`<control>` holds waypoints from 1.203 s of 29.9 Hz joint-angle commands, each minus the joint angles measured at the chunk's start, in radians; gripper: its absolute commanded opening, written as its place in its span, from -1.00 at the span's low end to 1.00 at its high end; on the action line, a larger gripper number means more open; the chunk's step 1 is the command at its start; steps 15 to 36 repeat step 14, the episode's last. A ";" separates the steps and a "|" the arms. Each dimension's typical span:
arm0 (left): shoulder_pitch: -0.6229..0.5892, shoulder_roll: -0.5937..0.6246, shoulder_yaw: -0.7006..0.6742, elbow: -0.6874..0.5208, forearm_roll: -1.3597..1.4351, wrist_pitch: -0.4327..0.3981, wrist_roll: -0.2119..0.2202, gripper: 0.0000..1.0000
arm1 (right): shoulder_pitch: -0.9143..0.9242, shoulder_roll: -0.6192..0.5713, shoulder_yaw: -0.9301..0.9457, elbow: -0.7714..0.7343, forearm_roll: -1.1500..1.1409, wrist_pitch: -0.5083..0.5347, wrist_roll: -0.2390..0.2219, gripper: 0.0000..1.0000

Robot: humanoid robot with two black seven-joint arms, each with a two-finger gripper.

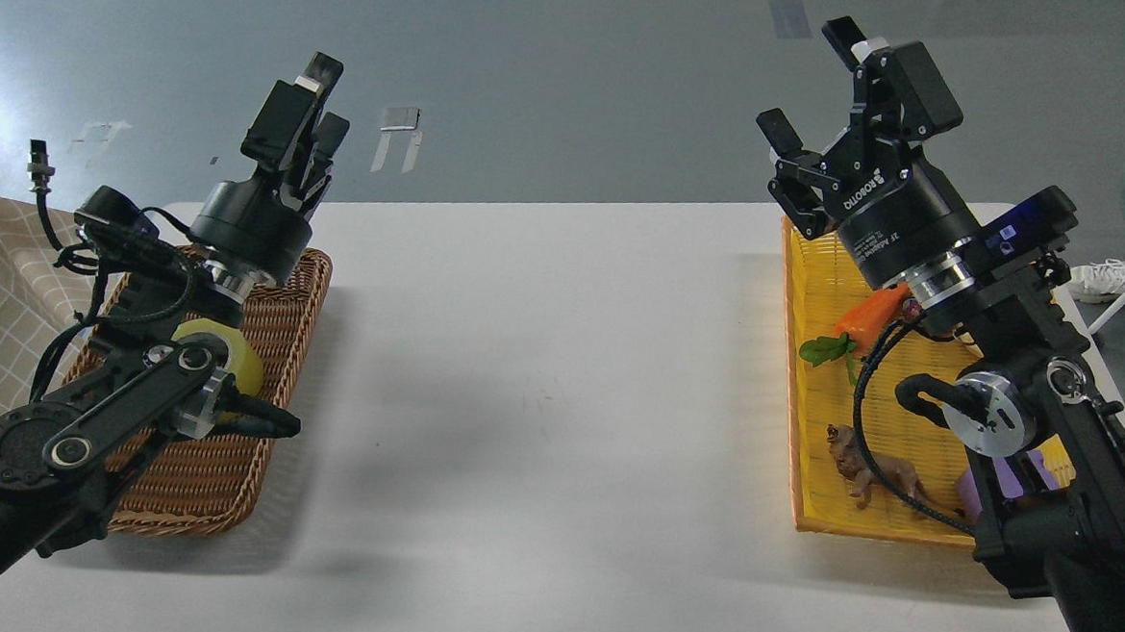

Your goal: Place and transfer tape with both arms

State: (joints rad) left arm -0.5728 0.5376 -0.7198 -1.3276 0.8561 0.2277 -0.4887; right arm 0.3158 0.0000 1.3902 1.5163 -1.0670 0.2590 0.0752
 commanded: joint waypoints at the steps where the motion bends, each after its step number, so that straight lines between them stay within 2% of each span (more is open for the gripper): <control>1: -0.035 -0.093 -0.012 -0.007 -0.057 -0.022 0.000 0.95 | 0.026 0.000 0.000 -0.011 0.001 -0.006 0.002 1.00; 4: -0.032 -0.160 -0.062 -0.019 -0.124 -0.066 0.004 0.95 | 0.039 0.000 -0.007 -0.005 0.004 -0.006 0.002 1.00; 6: -0.024 -0.220 -0.117 -0.036 -0.146 -0.125 0.035 0.95 | 0.069 0.000 -0.007 -0.001 0.006 -0.003 0.003 1.00; 11: -0.019 -0.283 -0.171 -0.051 -0.140 -0.220 0.024 0.96 | 0.103 0.000 0.000 0.002 0.007 -0.003 0.011 1.00; 14: 0.013 -0.332 -0.219 -0.051 -0.129 -0.223 0.006 0.96 | 0.103 0.000 0.004 0.013 0.007 -0.001 0.014 1.00; 36: 0.013 -0.332 -0.219 -0.051 -0.129 -0.223 0.006 0.96 | 0.103 0.000 0.004 0.013 0.007 -0.001 0.014 1.00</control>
